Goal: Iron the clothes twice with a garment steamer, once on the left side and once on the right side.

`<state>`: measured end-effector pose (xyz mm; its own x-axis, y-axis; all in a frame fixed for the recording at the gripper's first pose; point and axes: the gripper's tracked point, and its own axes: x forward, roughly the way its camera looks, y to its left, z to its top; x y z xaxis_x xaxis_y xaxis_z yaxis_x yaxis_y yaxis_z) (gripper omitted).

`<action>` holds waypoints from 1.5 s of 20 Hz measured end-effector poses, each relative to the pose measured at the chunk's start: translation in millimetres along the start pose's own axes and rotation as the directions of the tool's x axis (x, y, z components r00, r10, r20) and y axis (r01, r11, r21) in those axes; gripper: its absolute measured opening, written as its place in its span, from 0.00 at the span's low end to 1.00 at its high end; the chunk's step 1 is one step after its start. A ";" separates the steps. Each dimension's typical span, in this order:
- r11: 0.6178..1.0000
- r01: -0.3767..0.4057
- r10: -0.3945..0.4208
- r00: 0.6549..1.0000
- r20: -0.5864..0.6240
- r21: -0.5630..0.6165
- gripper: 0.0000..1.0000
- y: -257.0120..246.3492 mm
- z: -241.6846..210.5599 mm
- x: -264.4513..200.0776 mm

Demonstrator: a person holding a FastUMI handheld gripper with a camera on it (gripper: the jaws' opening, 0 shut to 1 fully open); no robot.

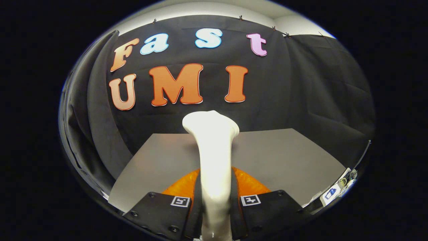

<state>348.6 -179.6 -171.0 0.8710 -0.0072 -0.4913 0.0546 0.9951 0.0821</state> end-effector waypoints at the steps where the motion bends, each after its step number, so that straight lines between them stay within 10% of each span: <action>1: 1.000 -0.004 0.004 1.000 0.027 -0.003 0.41 -0.3 2.8 -8.0; 14: 0.999 0.021 -0.009 0.929 0.371 -0.028 0.41 42.4 82.1 -170.7; 30: 0.964 0.267 -0.226 0.848 0.479 -0.017 0.40 220.5 86.3 -282.3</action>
<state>156.9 33.4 60.7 0.9602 -0.2785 -0.0200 0.2766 0.9586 -0.0670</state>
